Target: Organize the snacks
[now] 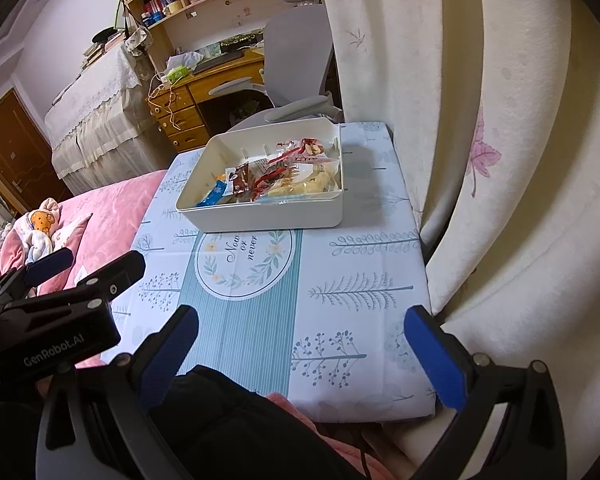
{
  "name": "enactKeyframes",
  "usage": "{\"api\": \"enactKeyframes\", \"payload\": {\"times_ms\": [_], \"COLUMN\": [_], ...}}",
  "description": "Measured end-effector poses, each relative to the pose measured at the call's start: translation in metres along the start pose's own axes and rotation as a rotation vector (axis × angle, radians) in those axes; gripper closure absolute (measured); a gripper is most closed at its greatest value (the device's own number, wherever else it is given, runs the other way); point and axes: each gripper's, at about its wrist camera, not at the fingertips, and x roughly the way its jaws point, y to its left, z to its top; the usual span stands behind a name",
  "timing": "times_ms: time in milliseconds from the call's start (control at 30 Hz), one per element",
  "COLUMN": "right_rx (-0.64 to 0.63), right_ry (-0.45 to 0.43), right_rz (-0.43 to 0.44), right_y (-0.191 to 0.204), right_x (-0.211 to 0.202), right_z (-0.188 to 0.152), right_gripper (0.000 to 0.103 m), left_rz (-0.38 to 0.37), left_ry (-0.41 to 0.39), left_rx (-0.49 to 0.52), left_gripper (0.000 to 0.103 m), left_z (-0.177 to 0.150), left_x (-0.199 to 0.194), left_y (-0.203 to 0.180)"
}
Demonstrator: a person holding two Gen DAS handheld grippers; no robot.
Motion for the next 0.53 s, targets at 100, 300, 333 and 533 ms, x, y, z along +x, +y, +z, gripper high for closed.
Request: {"api": "enactKeyframes", "payload": {"times_ms": [100, 300, 333, 533], "right_rx": [0.000, -0.004, -0.006, -0.012], "right_ry": [0.002, 0.006, 0.007, 0.016], "right_rz": [0.000, 0.001, 0.000, 0.003], "right_y": [0.000, 0.001, 0.002, 0.008], "right_x": [0.000, 0.004, 0.005, 0.009], "right_z": [0.000, -0.001, -0.002, -0.005], "right_gripper": [0.000, 0.000, 0.000, 0.000], "left_rz": [0.001, 0.006, 0.006, 0.012], "left_ry": [0.003, 0.006, 0.007, 0.014], "left_rx": [0.001, -0.001, -0.001, 0.000], "left_gripper": [0.001, 0.001, 0.001, 0.001], "left_z": [0.000, -0.004, -0.005, -0.012], "left_x": [0.000, 0.000, 0.000, -0.002], "left_y": [0.001, 0.006, 0.008, 0.015]}}
